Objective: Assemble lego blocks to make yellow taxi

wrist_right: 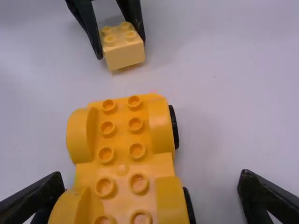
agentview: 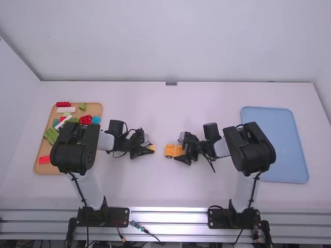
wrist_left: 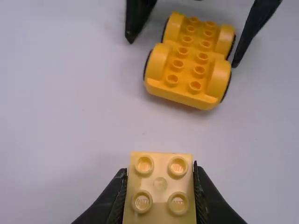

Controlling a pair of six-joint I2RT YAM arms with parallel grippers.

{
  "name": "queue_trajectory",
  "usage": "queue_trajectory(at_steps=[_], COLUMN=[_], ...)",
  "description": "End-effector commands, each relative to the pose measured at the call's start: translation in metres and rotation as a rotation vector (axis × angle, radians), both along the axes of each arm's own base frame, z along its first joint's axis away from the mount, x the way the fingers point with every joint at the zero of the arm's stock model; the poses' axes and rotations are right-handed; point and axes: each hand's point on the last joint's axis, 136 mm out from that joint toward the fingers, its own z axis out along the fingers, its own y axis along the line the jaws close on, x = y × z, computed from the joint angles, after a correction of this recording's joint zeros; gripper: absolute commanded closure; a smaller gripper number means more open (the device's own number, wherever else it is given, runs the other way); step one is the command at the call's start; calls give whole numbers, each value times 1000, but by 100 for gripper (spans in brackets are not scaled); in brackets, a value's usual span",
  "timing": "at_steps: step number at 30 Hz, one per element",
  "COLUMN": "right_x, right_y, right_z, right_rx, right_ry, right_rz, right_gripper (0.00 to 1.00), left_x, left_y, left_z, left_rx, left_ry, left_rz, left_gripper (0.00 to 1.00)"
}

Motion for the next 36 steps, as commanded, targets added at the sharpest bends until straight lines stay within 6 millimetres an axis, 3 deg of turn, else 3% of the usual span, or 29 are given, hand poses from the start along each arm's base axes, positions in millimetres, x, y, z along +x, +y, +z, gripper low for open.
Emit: queue_trajectory(at_steps=[1,3,5,10,16,21,27,31,36], right_x=[-5,-12,-18,-20,-21,-18,-16,-17,-24], right_y=[2,4,6,7,13,25,28,27,29], right_z=[-8,-8,-5,-1,1,-6,-8,-8,-6], right_rx=[8,31,64,95,93,36,19,19,36], right_ry=[31,8,-18,-49,-91,-91,-94,-92,-105], right_rz=[16,61,103,97,86,82,75,73,119], right_gripper=[13,25,32,18,16,21,32,39,39], left_x=[6,8,10,10,2,-14,-9,-15,-15], left_y=[-4,-4,-4,-5,-10,-32,-50,-55,-54], left_z=[10,17,24,43,41,37,36,34,34], left_rx=[-26,-30,-38,-57,-60,-42,-6,5,4], left_ry=[39,24,13,-23,-9,-67,-66,-94,-89], left_rz=[26,34,47,61,44,-61,-42,-84,-83], left_gripper=[98,98,98,98,98,98,98,98,98])
